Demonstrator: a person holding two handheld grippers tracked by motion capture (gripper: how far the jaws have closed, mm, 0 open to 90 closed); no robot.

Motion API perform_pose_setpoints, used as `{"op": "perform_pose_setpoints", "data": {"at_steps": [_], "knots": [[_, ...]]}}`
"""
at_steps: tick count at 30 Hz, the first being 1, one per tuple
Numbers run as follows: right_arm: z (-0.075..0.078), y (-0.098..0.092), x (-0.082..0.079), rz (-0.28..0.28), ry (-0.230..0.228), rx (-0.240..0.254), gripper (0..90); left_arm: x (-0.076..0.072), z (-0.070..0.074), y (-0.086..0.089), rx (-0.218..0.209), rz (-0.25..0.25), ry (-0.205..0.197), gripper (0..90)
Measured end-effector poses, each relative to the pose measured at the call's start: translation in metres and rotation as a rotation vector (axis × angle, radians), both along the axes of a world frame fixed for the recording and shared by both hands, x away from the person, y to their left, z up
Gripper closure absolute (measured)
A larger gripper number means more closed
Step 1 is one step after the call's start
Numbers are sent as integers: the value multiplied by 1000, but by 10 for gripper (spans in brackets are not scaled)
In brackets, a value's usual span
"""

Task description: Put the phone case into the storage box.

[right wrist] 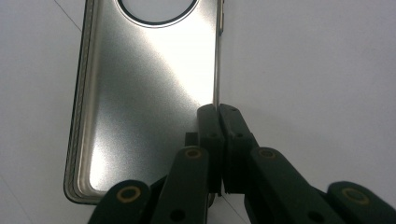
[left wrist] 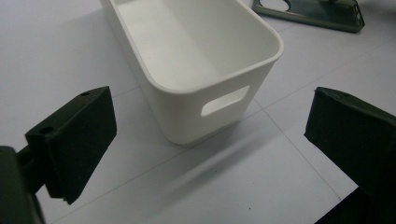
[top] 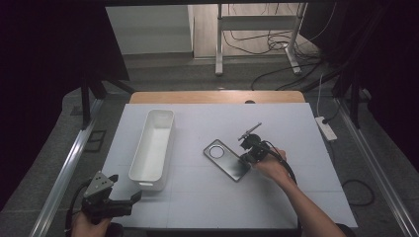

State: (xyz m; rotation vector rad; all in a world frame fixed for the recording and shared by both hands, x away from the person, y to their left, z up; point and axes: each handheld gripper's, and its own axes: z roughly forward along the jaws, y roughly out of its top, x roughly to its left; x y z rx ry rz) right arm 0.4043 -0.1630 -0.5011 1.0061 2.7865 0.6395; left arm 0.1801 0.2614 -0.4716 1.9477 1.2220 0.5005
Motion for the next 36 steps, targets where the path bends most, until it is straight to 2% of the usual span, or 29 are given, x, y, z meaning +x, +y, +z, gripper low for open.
{"op": "perform_pose_setpoints", "data": {"at_steps": [5,14,19,22,27,32,36], "knots": [[1,-1,-2,-7,-6,5,885,0,0,-3,25,-9,-1,33],[13,-6,-8,-9,-39,63,885,2,0,-1,0,-6,7,11],[18,-8,-13,-6,-63,68,885,3,0,0,-6,-7,13,11],[23,-10,-17,-11,-90,79,885,3,0,1,-22,-16,16,12],[32,-15,-23,-17,-107,116,885,4,-1,4,-47,-22,22,8],[37,-22,-27,-34,-119,139,885,4,0,3,-42,-27,20,10],[43,-33,-32,-56,-126,171,885,3,0,0,-18,-31,12,4]]}}
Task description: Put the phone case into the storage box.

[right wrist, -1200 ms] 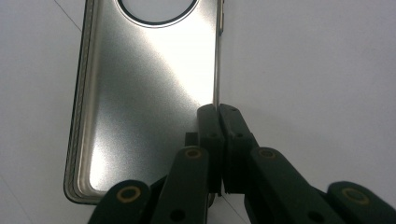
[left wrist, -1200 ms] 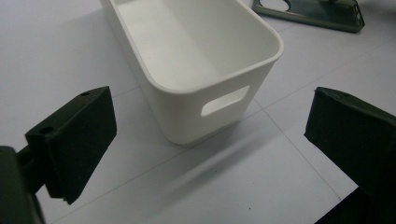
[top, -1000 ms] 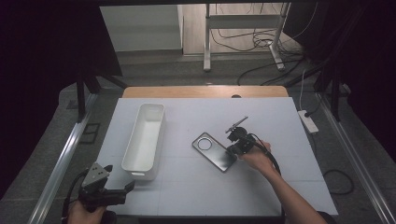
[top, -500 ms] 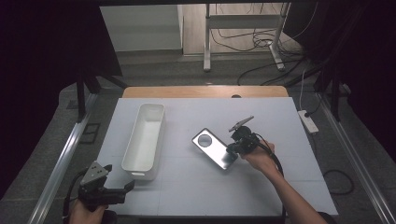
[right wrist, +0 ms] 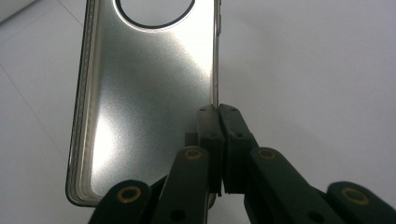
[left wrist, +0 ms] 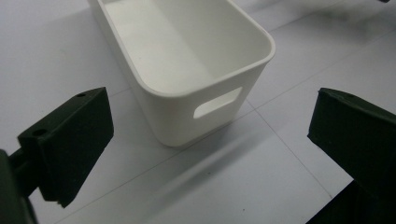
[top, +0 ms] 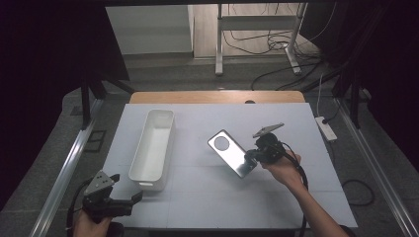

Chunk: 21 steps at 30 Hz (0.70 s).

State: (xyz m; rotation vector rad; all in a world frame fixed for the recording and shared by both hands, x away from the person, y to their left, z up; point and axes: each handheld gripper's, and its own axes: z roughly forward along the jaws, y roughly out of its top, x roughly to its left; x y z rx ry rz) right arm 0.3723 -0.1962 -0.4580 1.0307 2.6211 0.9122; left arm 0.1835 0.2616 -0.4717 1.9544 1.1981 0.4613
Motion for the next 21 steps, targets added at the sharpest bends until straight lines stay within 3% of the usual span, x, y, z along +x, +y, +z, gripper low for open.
{"op": "perform_pose_setpoints", "data": {"at_steps": [12,21], "knots": [[7,-12,-12,-17,-23,30,885,0,1,-1,-9,5,12,0],[12,-21,-19,-40,-30,50,885,7,10,-10,-28,-22,-9,0]]}}
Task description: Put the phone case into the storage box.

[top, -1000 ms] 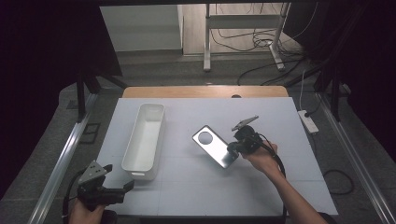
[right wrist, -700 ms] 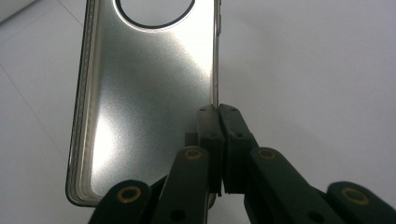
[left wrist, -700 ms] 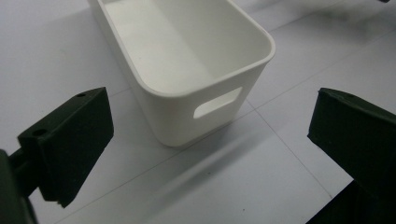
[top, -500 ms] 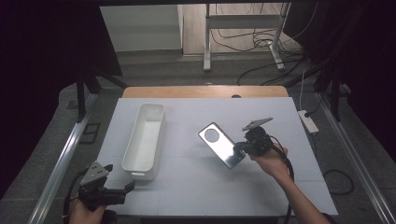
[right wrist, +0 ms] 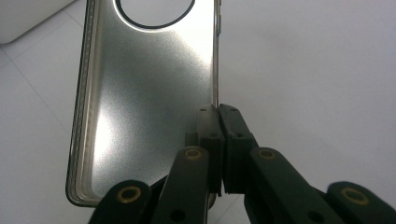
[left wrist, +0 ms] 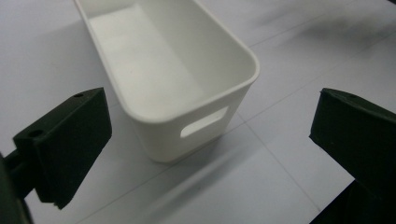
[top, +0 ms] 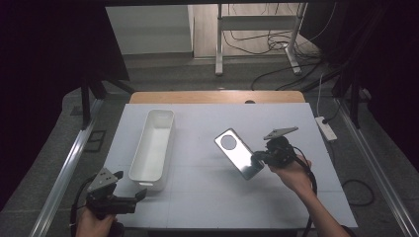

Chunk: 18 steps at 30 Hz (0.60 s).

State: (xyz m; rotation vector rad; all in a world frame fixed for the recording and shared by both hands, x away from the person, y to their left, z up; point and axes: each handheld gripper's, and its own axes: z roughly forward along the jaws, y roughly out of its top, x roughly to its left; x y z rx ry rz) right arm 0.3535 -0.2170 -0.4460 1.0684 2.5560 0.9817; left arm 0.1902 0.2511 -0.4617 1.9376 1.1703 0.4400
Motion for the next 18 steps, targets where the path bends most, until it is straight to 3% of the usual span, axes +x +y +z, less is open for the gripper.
{"op": "perform_pose_setpoints", "data": {"at_steps": [10,18], "knots": [[3,-2,-3,-3,-17,5,885,11,14,-18,-27,-60,-36,0],[5,1,-5,3,-39,2,885,29,19,-39,-55,-105,-25,0]]}}
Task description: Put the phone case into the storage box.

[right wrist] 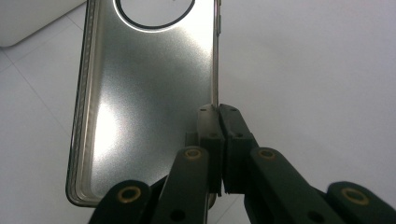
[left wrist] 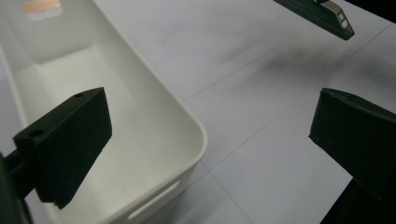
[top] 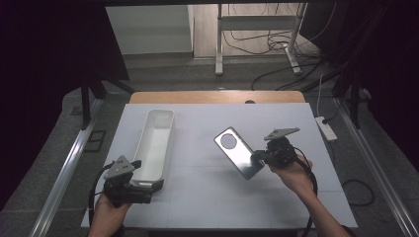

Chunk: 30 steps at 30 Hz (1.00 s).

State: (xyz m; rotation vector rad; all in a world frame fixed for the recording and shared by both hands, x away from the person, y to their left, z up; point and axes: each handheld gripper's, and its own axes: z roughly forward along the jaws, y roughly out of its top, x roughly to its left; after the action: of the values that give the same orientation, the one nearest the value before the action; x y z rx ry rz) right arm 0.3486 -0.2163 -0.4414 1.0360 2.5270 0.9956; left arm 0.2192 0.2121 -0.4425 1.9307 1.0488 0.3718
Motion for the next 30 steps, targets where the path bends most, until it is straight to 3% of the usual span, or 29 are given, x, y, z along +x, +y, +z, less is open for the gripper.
{"op": "perform_pose_setpoints", "data": {"at_steps": [5,19,30], "knots": [[0,1,0,5,-11,2,885,12,2,-14,-5,-29,11,1],[3,3,-1,8,-31,4,885,44,1,-52,-90,-109,55,1],[4,5,-3,10,-49,9,885,62,-3,-73,-84,-153,74,1]]}}
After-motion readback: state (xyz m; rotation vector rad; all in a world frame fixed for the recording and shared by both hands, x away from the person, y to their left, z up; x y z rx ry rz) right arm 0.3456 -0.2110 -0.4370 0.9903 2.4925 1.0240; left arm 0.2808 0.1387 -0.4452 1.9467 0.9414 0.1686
